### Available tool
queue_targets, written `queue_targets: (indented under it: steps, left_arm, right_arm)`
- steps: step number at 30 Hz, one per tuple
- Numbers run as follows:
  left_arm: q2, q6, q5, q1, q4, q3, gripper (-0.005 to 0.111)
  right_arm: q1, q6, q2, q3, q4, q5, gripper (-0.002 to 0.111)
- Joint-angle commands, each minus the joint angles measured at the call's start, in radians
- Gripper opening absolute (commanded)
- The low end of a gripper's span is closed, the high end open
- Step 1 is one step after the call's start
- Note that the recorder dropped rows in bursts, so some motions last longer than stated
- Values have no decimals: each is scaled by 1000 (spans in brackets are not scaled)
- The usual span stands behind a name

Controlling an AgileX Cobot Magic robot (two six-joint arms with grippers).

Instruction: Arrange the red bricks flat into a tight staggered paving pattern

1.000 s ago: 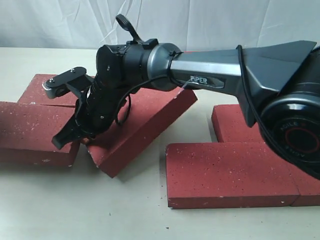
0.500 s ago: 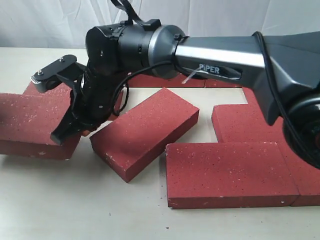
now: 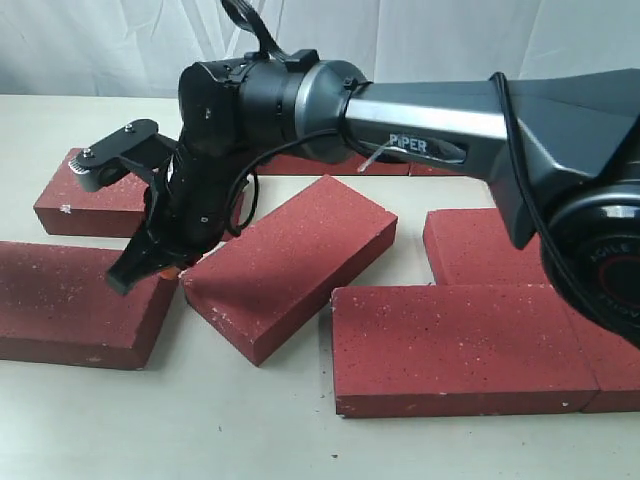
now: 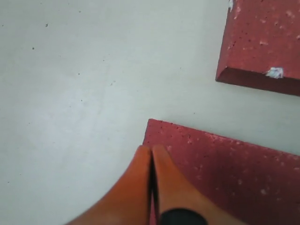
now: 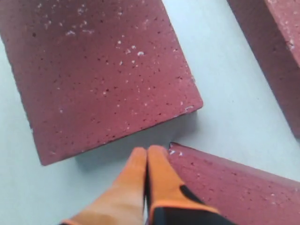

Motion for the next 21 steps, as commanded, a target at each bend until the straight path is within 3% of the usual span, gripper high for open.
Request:
queue_targets:
  steps: [1,4,5,8,14,21]
  left_arm:
    - [-51,80,-18,-22,-118,-2,0]
    - [-81,279,-27,-91,-266,-2,0]
    - [-84,409,-25,-135,-363,-2,0]
    - [-84,570,22,-203,-512,-7,0]
    - [-84,605,195,-299,-579,-59,0]
    - [-84,605,231,-438,-575,-64,0]
  right_arm:
    - [-25,16,-28,-4,-168,30,-1]
    - [-96,76,-88,-2,-241,163,-1]
    - [-135,41,-128,-1,-215,235,-1]
    - [-188,-31,-192,25,-132,291,-1]
    - [-218,-118,-338,206,-175,309,-1]
    - [-294,-345,-426,427,-134,223,-1]
